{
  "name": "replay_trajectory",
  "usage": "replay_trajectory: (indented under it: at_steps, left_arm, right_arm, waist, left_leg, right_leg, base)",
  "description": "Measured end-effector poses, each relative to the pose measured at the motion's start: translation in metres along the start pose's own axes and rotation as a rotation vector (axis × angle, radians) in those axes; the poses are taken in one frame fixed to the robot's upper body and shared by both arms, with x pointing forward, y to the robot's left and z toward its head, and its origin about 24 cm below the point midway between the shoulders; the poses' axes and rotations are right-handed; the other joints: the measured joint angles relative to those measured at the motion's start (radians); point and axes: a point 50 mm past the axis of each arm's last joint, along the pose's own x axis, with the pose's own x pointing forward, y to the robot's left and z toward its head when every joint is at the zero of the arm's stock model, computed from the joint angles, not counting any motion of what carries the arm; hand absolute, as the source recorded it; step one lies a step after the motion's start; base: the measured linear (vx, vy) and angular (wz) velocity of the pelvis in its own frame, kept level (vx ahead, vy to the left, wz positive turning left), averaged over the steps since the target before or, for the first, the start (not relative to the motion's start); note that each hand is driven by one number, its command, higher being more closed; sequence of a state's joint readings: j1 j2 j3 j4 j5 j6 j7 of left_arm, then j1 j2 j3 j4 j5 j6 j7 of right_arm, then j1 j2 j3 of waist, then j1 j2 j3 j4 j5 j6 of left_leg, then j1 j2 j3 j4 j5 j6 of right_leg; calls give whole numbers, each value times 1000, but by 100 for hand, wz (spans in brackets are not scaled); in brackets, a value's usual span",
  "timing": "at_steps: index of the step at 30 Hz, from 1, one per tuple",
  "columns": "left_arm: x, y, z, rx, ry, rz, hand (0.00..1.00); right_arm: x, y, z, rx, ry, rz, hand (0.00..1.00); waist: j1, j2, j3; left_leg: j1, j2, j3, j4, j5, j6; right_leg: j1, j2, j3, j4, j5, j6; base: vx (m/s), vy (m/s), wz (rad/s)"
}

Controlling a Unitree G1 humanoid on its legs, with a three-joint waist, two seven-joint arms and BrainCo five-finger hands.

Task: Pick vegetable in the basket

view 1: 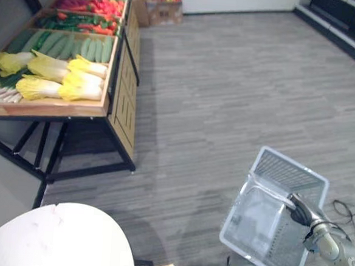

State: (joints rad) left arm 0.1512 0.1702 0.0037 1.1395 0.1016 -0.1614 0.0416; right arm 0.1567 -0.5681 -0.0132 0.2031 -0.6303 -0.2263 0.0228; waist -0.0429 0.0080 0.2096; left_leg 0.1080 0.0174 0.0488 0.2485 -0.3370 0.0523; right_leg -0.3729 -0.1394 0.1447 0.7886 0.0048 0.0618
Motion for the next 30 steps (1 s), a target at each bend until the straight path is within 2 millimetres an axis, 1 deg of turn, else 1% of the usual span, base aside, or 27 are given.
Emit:
replay_trajectory:
  at_steps: [1,2,3,4,6,7,8,9,10,11,12,13,14,15,16,17,18,19,20,21,23,24,26,27,28,29,30]
  left_arm:
    - [0,1,0,2,0,4,0]
    - [2,4,6,5,-11,11,0]
    - [5,6,15,14,-28,18,0]
    - [6,7,19,16,-40,24,0]
    - [9,11,34,22,-84,48,0]
    - [9,13,37,23,-94,54,0]
    - [10,14,41,25,-105,59,0]
    - [10,13,38,20,-99,60,0]
    - [10,9,40,16,-102,51,0]
    - [10,5,41,11,-107,44,0]
    - [10,3,43,1,-113,44,0]
    - [10,3,42,-5,-110,44,0]
    - [10,2,40,-17,-105,46,0]
    - [10,1,38,-22,-98,44,0]
    - [9,-2,33,-28,-84,38,0]
    - [8,-5,30,-30,-76,31,0]
    - [7,-6,27,-36,-71,27,0]
    - [6,-5,26,-42,-71,33,0]
    - [5,-3,25,-51,-80,41,0]
    - [5,-3,24,-54,-79,43,0]
    - [2,-4,15,-58,-53,42,0]
    - [1,-4,10,-61,-43,44,0]
    - [-3,-6,-5,-80,9,48,0]
    - [-6,-9,-13,-73,29,42,0]
    - [-7,-11,-15,-71,37,39,0]
    - [-8,-14,-19,-69,50,30,0]
    - [-10,-18,-22,-70,60,20,0]
  right_arm:
    - [0,0,0,3,-1,-2,100]
    - [1,-2,1,4,-5,-19,100]
    - [3,-5,1,4,-7,-42,100]
    - [4,-7,0,4,-4,-50,100]
    - [4,-8,-6,9,25,-62,100]
    - [4,-9,-8,12,37,-65,100]
    - [4,-11,-13,21,67,-80,100]
    - [3,-14,-17,19,91,-90,100]
    - [1,-16,-21,18,108,-99,100]
    - [-1,-16,-28,23,142,-97,100]
    - [-1,-17,-31,25,161,-98,100]
    - [0,-18,-31,26,159,-102,100]
    - [2,-21,-29,25,150,-111,100]
    - [2,-22,-29,22,147,-113,100]
    - [2,-23,-28,22,145,-115,100]
    - [2,-23,-29,30,147,-118,100]
    - [2,-22,-29,37,147,-118,100]
    - [2,-22,-28,37,146,-119,100]
    - [5,-25,-26,35,135,-126,100]
    - [7,-26,-24,34,128,-129,100]
    - [14,-31,-17,31,100,-144,100]
    - [17,-31,-15,29,89,-144,100]
    - [20,-27,-12,28,77,-142,100]
    - [20,-25,-14,28,84,-135,100]
    - [20,-25,-15,28,88,-132,100]
    - [19,-23,-16,25,98,-124,100]
    - [16,-20,-19,19,111,-109,100]
  waist:
    - [-5,-2,-1]
    - [-8,3,1]
    - [-8,-5,17]
    - [-10,-9,24]
    - [-13,-34,37]
    - [-13,-37,40]
    - [-24,-48,36]
    - [-39,-33,31]
    - [-47,-1,24]
    - [-47,32,6]
    - [-35,55,-2]
    - [-30,64,-7]
    - [-29,64,-10]
    - [-29,63,-9]
    - [-26,57,-6]
    - [-16,46,1]
    - [17,39,3]
    - [29,33,4]
    - [54,26,9]
    - [62,24,10]
    - [87,18,11]
    - [90,16,10]
    - [104,15,9]
    - [104,22,3]
    - [104,28,-2]
    - [109,39,-10]
    - [115,59,-23]
  left_leg:
    - [0,1,-5,0,-2,3]
    - [-2,6,-10,-4,-6,4]
    - [-2,11,-18,-7,-15,2]
    - [-1,11,-27,-9,-19,2]
    - [33,10,-45,-32,-37,-14]
    - [50,7,-56,-39,-43,-21]
    - [84,10,-84,-60,-65,-32]
    - [134,39,-113,-98,-86,-43]
    - [153,73,-125,-106,-93,-47]
    - [131,103,-165,-43,-68,-45]
    - [93,126,-201,64,-18,-50]
    - [64,138,-206,125,26,-60]
    - [10,138,-220,251,143,-78]
    - [-18,136,-227,319,223,-95]
    - [-75,137,-228,465,440,-158]
    - [-126,148,-213,596,450,-172]
    - [-201,150,-164,775,381,-152]
    - [-227,145,-144,817,350,-142]
    - [-283,132,-99,860,294,-106]
    - [-312,126,-78,860,271,-88]
    - [-429,86,4,743,216,-73]
    - [-450,81,36,690,205,-69]
    - [-472,72,170,417,202,-65]
    - [-466,57,244,235,218,-71]
    - [-463,49,279,142,242,-74]
    - [-448,36,357,-33,306,-75]
    - [-430,35,440,-147,367,-68]
  right_leg:
    - [-14,-4,-25,-15,-23,-8]
    - [-36,-2,-72,-99,-36,-15]
    - [-44,1,-121,-246,-29,-6]
    - [-43,2,-135,-334,-18,8]
    - [-33,-7,-154,-674,23,61]
    - [-34,-12,-158,-722,24,63]
    - [-39,-29,-174,-745,23,63]
    - [-41,-29,-202,-696,66,42]
    - [-50,-9,-225,-651,98,41]
    - [-79,13,-265,-558,112,21]
    - [-81,31,-289,-503,102,-35]
    - [-75,45,-300,-483,81,-51]
    - [-52,59,-314,-455,28,-74]
    - [-28,64,-321,-448,1,-82]
    - [38,75,-325,-459,-41,-96]
    - [97,90,-325,-485,-58,-106]
    - [199,118,-304,-542,-73,-123]
    - [235,126,-291,-561,-84,-134]
    - [303,138,-266,-593,-114,-153]
    - [330,140,-256,-606,-125,-157]
    - [404,141,-218,-637,-163,-158]
    - [419,140,-207,-643,-172,-156]
    - [479,133,-179,-675,-192,-128]
    - [518,135,-177,-713,-204,-114]
    - [537,138,-177,-731,-208,-108]
    - [573,143,-178,-758,-219,-90]
    - [596,157,-179,-759,-235,-64]
  base:
    - [140,80,16]
    - [186,40,15]
    - [209,8,18]
    - [252,-62,29]
    - [369,-154,36]
    - [495,-223,52]
    - [554,-280,74]
    - [590,-308,79]
    - [646,-331,67]
    - [778,-458,34]
    - [784,-465,20]
    - [786,-505,4]
    - [560,-316,5]
    - [691,-362,10]
    - [684,-319,8]
    - [754,-347,-18]
    - [586,-266,-34]
    - [514,-223,-58]
    - [388,-149,-46]
    - [447,-148,-54]
    - [479,-99,-53]
    - [489,-35,-56]
    - [417,27,-46]
    - [415,50,-20]
    - [572,83,-9]
    - [636,123,-5]
    - [659,142,-5]
